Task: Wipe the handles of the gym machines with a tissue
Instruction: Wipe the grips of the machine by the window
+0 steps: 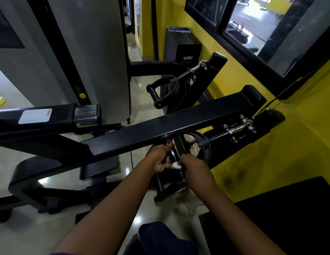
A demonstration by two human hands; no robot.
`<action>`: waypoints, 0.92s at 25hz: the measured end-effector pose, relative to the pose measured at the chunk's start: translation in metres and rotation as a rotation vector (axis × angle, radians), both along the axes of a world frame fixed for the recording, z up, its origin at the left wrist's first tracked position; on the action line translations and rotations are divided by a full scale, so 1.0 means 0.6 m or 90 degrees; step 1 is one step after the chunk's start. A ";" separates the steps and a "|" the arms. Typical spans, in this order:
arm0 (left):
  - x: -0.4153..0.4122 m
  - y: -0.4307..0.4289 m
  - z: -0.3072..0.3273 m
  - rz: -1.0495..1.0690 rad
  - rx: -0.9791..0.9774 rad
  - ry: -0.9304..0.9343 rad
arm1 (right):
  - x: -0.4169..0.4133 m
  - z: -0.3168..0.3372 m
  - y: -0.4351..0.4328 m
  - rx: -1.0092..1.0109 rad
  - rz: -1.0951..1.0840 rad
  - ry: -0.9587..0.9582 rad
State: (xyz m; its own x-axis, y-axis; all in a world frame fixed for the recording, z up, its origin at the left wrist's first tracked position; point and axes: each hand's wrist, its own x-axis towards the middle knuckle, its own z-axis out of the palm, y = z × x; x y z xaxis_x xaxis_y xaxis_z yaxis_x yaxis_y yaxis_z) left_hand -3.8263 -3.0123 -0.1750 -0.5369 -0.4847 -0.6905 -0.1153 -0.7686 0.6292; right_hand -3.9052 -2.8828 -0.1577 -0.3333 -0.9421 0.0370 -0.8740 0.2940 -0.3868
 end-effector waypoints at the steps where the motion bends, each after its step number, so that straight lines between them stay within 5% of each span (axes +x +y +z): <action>1: 0.000 0.000 0.002 0.000 0.000 -0.009 | -0.002 -0.001 0.007 0.019 0.043 0.020; 8: -0.007 0.022 0.014 -0.099 0.068 -0.125 | -0.030 -0.023 0.048 -0.049 0.265 0.146; 14: -0.025 0.022 0.014 -0.070 0.041 -0.164 | 0.022 0.005 0.029 0.060 -0.043 0.195; 19: -0.042 0.008 0.001 -0.055 0.042 -0.189 | 0.037 0.034 -0.015 0.272 -0.035 0.264; 21: -0.046 0.001 -0.010 -0.057 0.039 -0.183 | 0.036 0.023 -0.001 0.204 -0.043 0.231; 23: -0.045 -0.003 -0.024 -0.059 0.047 -0.165 | 0.047 0.004 0.026 -0.015 -0.045 0.210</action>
State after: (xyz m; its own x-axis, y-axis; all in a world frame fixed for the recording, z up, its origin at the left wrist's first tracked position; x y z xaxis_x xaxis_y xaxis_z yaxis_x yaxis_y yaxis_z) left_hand -3.8534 -3.0139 -0.1893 -0.3781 -0.3850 -0.8419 -0.3371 -0.7897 0.5125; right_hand -3.8772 -2.8671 -0.1552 -0.3645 -0.9144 0.1759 -0.9309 0.3530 -0.0939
